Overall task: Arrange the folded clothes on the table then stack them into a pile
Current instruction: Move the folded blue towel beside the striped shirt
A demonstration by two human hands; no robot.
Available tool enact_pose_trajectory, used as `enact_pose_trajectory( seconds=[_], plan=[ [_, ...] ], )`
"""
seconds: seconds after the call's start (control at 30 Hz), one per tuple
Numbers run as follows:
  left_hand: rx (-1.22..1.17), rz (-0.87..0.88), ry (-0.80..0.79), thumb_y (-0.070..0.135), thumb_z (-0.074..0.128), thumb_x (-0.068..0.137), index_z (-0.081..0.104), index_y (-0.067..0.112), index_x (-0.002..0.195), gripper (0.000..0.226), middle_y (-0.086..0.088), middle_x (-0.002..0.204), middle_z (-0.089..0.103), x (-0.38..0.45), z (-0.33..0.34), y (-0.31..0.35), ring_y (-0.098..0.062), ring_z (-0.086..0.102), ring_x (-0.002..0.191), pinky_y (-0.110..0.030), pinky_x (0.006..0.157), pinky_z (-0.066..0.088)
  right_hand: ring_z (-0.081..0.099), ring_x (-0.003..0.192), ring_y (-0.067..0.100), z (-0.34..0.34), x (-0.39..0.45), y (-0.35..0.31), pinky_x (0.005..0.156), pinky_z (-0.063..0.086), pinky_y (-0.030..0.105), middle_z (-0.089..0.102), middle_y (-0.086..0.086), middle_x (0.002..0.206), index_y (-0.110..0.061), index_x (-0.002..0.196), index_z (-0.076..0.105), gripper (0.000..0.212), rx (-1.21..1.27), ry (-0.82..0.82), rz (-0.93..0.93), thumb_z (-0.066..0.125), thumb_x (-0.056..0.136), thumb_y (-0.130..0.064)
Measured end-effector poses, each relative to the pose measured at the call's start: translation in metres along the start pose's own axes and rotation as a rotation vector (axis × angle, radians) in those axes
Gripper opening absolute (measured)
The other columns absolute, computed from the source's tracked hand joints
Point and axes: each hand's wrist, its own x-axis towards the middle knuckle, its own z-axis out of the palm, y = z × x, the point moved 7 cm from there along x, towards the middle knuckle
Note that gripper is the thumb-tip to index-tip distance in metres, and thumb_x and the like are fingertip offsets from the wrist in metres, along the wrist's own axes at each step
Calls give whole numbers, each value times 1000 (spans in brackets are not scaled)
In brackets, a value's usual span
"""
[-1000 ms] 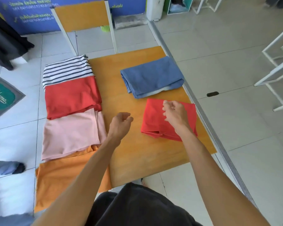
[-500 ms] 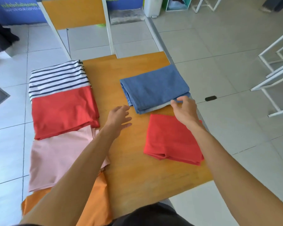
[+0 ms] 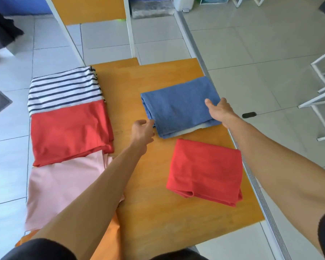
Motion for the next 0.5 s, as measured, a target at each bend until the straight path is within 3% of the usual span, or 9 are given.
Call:
enact_pose_trajectory(
  seconds=[0.13, 0.23, 0.37, 0.5],
  plan=[
    [17, 4, -49, 41, 59, 91, 46, 5, 130, 54, -3, 119, 60, 6, 15, 4, -22, 65, 102, -44, 82, 59, 52, 130, 35, -3, 19, 3, 101, 49, 45, 52, 9, 146, -17, 149, 41, 94, -82, -79, 28, 41, 83, -84],
    [66, 24, -28, 50, 61, 89, 38, 12, 107, 49, 3, 103, 55, 9, 20, 7, -14, 60, 90, -42, 77, 60, 58, 124, 33, -3, 31, 1, 105, 48, 49, 61, 9, 136, -17, 137, 55, 84, -81, -159, -6, 48, 83, -80],
    [180, 28, 25, 62, 60, 84, 50, 4, 109, 64, -7, 107, 59, 16, 19, 5, -25, 63, 95, -46, 80, 59, 64, 108, 30, -8, 32, -4, 95, 52, 44, 68, 7, 120, -16, 123, 64, 71, -108, -136, -43, 56, 83, -75],
    [211, 35, 21, 68, 59, 82, 61, 5, 90, 64, -10, 96, 66, 20, 22, 3, -23, 60, 75, -29, 55, 47, 63, 105, 28, 2, 26, -6, 92, 53, 43, 68, 5, 115, -18, 119, 63, 78, -107, -85, -42, 53, 75, -82]
  ],
)
